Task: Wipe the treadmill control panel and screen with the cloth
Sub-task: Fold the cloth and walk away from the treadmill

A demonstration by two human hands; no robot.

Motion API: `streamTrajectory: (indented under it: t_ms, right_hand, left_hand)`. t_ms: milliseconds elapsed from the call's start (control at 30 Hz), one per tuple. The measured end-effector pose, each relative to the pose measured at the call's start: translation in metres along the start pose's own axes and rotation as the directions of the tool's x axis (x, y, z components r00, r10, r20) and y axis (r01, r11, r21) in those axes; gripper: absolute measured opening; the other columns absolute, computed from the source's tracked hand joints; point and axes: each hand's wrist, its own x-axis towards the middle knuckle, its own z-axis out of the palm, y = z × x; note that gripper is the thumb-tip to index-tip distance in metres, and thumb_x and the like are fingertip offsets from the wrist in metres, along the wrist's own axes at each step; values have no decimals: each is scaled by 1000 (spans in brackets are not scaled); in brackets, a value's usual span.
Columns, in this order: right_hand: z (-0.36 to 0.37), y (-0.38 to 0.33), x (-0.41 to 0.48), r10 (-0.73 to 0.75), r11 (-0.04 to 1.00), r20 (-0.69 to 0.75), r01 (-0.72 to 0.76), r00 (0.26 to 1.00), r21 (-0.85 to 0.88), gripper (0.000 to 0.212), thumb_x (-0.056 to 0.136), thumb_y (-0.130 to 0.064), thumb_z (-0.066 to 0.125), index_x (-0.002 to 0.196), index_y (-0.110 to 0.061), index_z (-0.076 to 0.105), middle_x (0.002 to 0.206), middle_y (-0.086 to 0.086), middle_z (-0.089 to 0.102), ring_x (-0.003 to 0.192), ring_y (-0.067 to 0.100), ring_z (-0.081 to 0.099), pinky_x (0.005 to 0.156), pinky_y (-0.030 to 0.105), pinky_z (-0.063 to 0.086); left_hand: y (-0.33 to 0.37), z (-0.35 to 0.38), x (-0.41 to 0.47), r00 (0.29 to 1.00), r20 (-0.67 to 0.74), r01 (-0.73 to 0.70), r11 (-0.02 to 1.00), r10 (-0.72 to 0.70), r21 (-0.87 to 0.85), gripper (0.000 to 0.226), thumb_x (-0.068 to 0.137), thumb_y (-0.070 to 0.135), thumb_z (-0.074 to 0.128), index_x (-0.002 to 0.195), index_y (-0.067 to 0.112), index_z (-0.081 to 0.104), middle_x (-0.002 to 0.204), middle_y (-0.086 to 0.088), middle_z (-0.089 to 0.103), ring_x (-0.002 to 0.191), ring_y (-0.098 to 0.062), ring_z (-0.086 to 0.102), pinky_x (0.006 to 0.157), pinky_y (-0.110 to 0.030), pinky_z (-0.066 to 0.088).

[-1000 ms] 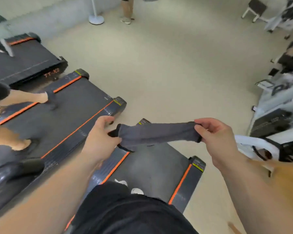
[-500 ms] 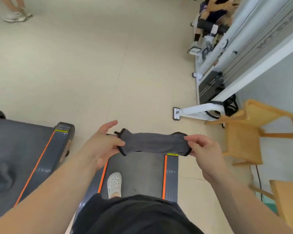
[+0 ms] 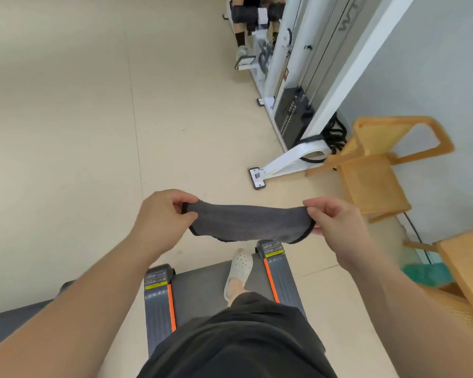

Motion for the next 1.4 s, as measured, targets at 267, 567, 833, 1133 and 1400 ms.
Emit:
streamTrajectory:
  t_ms: [267, 567, 833, 1133, 1400]
  right_hand:
    - [-20, -35, 125, 34, 999, 87, -32, 996, -33, 29, 86, -10, 82, 106, -31, 77, 91, 0, 74, 81, 10, 69, 73, 17, 54]
    - [-41, -25, 234, -72, 745, 240, 212, 968, -633, 6, 94, -14, 69, 95, -18, 74, 94, 3, 57, 85, 22, 55, 64, 13, 34]
    - [-53, 28, 324, 120, 990, -8, -119, 993, 70, 10, 92, -13, 75, 95, -5, 73, 86, 16, 68, 81, 28, 60, 72, 30, 45]
    - [-23, 82, 410, 190, 914, -281, -65, 941, 401, 10, 100, -5, 62, 105, -1, 69, 87, 8, 75, 74, 19, 72, 57, 25, 56]
    - [-55, 83, 437, 360, 876, -574, -55, 735, 479, 3, 96, -9, 72, 98, -9, 72, 87, 9, 76, 80, 24, 72, 63, 34, 61]
  left_hand:
    - [66, 31, 117, 994, 0, -105, 934, 112, 341, 21, 86, 5, 65, 96, 20, 76, 95, 5, 66, 88, -20, 62, 68, -25, 44]
    - [122, 60, 230, 950, 196, -285, 933, 244, 221, 16, 94, 13, 63, 88, 25, 72, 121, 15, 55, 110, 1, 54, 90, -23, 42]
    - [111, 150, 358, 947, 319, 0, 992, 40, -125, 17, 89, 13, 48, 80, 8, 62, 77, -10, 56, 78, -24, 49, 71, -37, 40]
    - [81, 248, 499, 889, 458, 199, 918, -23, -342, 13, 92, 6, 67, 101, 0, 72, 100, -17, 77, 92, -36, 75, 75, -45, 63]
    - [172, 322, 521, 825, 564, 112, 973, 23, -203, 11, 87, 4, 72, 97, 1, 71, 90, -17, 76, 68, -29, 74, 66, -43, 64]
